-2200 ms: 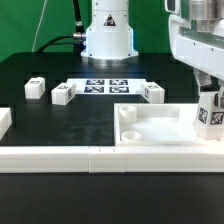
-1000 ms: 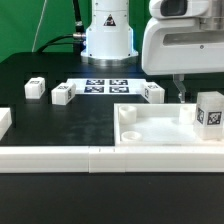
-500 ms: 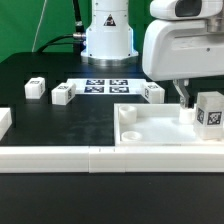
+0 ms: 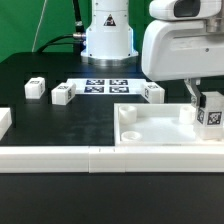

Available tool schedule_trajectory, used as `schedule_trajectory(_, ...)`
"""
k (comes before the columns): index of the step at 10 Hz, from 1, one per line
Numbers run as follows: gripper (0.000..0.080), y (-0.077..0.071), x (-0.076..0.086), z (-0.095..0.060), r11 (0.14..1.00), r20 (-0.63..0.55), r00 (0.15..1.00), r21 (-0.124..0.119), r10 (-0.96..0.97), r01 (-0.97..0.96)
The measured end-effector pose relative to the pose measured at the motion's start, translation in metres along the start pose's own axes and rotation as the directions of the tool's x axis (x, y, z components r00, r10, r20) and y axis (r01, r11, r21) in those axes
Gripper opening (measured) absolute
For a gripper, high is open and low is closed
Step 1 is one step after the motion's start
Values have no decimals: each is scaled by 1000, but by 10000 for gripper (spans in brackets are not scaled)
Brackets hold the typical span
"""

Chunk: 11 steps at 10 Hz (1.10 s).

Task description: Assemble one leg

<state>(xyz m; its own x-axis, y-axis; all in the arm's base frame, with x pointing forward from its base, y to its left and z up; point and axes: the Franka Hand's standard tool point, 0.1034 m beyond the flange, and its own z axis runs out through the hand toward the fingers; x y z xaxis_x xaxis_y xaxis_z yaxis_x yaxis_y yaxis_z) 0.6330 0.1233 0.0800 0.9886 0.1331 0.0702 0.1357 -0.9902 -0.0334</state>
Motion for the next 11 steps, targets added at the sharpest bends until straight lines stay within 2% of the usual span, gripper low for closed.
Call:
schedule_trajectory(1, 291, 1, 0, 0, 996, 0, 996, 0, 87, -87)
schedule_trajectory(3, 291, 4, 0, 1, 933, -3, 934, 23, 358, -358)
schedule_trajectory(6, 291, 6, 0, 1, 766, 8, 766, 24, 643, -643)
schedule_trajectory(9, 292, 5, -1, 1, 494, 17, 494, 17, 869, -870)
schedule_trajectory(10, 292, 3, -2, 1, 292, 28, 292, 8, 956, -956)
schedule_trajectory(11, 292, 3, -1, 1, 194, 37, 194, 10, 980, -981)
